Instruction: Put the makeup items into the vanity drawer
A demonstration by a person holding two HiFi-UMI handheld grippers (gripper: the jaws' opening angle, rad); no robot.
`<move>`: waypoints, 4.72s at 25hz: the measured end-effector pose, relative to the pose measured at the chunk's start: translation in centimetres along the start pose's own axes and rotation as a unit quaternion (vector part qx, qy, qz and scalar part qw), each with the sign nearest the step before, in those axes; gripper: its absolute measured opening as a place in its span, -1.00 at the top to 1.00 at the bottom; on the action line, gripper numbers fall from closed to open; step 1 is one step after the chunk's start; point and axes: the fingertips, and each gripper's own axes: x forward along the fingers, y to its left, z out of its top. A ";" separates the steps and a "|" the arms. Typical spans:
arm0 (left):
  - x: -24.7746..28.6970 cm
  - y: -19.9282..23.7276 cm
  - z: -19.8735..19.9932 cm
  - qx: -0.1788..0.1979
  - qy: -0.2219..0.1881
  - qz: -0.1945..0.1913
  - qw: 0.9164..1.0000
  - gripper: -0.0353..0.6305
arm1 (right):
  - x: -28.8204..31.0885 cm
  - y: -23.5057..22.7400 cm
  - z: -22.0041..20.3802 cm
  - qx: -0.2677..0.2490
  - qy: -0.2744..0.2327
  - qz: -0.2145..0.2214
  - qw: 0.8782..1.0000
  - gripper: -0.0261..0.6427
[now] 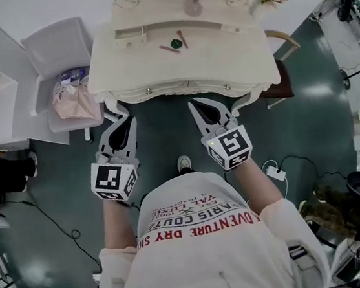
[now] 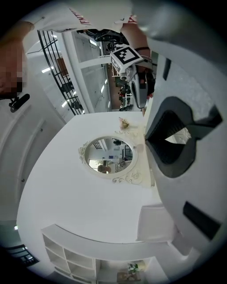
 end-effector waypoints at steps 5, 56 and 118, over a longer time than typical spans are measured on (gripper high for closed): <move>6.3 0.1 0.4 0.003 0.012 -0.002 1.000 0.88 | 3.3 -5.6 -0.6 0.010 0.009 0.014 1.000 0.93; 37.3 24.9 -8.4 -0.046 0.080 -0.143 0.985 0.88 | 36.1 -24.3 -24.1 -0.017 0.524 0.096 0.846 0.77; 32.4 34.8 -4.8 -0.039 0.048 -0.047 0.997 0.88 | 52.5 -16.3 -11.9 -0.079 0.448 0.160 0.876 0.74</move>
